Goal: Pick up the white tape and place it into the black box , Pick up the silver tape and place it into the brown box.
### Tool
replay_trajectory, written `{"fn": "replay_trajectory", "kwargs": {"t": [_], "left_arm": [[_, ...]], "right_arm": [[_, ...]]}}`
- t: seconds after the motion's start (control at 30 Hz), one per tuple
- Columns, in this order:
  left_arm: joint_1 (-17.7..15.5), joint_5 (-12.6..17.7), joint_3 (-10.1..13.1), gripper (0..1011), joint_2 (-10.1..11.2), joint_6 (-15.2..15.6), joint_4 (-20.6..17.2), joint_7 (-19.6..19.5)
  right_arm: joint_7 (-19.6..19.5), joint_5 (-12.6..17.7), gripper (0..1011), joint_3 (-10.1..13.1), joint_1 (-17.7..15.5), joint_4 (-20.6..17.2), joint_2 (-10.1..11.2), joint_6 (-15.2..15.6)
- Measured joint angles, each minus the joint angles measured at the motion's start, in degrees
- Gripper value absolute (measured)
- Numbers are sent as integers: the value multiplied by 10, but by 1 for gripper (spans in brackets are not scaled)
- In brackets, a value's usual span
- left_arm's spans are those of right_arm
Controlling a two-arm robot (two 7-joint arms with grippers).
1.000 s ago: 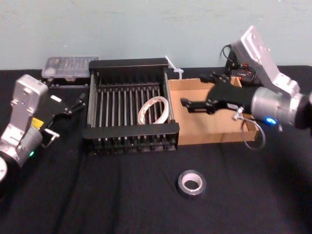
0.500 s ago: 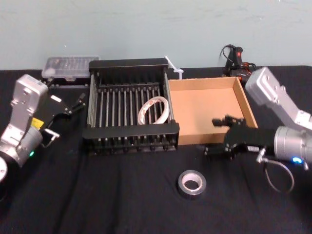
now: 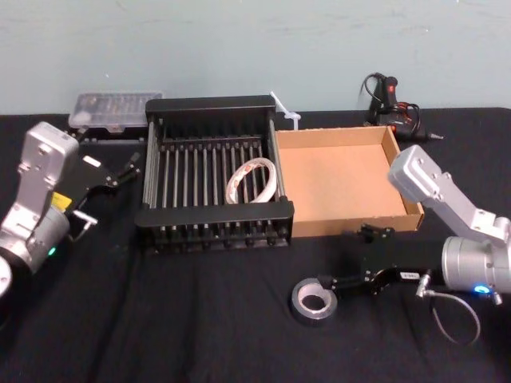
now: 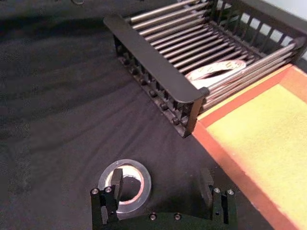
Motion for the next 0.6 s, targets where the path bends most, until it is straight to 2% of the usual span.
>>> {"fn": "replay_trajectory", "kwargs": {"t": [0.6], "left_arm": [[0, 0, 0, 1001, 0, 0, 0, 0]], "right_arm": [[2, -14, 1002, -39, 28, 38, -19, 11]]}}
